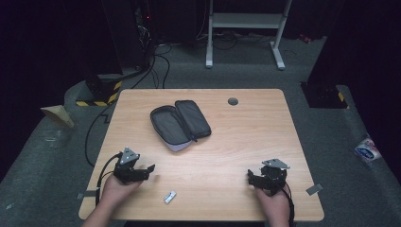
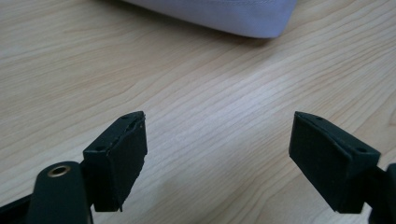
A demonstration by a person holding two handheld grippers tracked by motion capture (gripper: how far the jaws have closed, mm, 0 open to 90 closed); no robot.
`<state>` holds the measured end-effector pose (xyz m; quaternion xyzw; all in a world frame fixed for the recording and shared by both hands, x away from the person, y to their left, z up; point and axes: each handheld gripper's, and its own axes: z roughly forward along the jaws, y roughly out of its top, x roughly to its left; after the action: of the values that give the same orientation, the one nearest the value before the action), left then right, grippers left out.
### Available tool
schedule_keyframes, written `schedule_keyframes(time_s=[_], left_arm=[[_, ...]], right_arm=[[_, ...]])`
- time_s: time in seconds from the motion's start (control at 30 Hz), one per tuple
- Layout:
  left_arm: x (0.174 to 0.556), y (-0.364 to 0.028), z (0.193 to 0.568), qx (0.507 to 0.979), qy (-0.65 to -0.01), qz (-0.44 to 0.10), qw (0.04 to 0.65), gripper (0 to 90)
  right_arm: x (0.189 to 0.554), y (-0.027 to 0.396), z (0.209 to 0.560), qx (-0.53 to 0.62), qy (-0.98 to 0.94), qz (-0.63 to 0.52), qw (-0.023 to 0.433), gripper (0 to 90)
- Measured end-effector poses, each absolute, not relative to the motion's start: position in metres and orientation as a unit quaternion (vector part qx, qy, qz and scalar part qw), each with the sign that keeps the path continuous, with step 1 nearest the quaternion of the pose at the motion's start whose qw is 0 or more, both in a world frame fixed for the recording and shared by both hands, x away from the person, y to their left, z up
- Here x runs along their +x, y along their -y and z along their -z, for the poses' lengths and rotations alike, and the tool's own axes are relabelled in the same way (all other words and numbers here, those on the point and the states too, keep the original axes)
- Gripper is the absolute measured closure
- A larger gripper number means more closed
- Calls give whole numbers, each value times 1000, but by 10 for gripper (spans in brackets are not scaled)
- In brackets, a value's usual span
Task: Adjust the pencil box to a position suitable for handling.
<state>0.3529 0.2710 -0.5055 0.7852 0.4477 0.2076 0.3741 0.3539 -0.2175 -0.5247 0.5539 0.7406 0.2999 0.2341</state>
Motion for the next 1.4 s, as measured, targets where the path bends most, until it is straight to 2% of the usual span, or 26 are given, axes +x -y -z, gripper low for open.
schedule_keyframes(time_s=[0.13,0.47,0.77,1.1,1.4], left_arm=[[357,-266,502,785,-440,-204,386,247],[364,-247,489,776,-430,-199,416,252],[382,-229,485,786,-409,-195,421,312],[402,-214,482,789,-410,-187,418,313],[420,-203,478,792,-410,-178,416,351]], right_arm=[[354,217,525,554,-740,-300,234,108],[353,217,525,550,-743,-302,233,115],[353,217,525,543,-749,-304,229,117],[353,217,524,540,-751,-304,227,117],[353,217,525,538,-752,-304,228,117]])
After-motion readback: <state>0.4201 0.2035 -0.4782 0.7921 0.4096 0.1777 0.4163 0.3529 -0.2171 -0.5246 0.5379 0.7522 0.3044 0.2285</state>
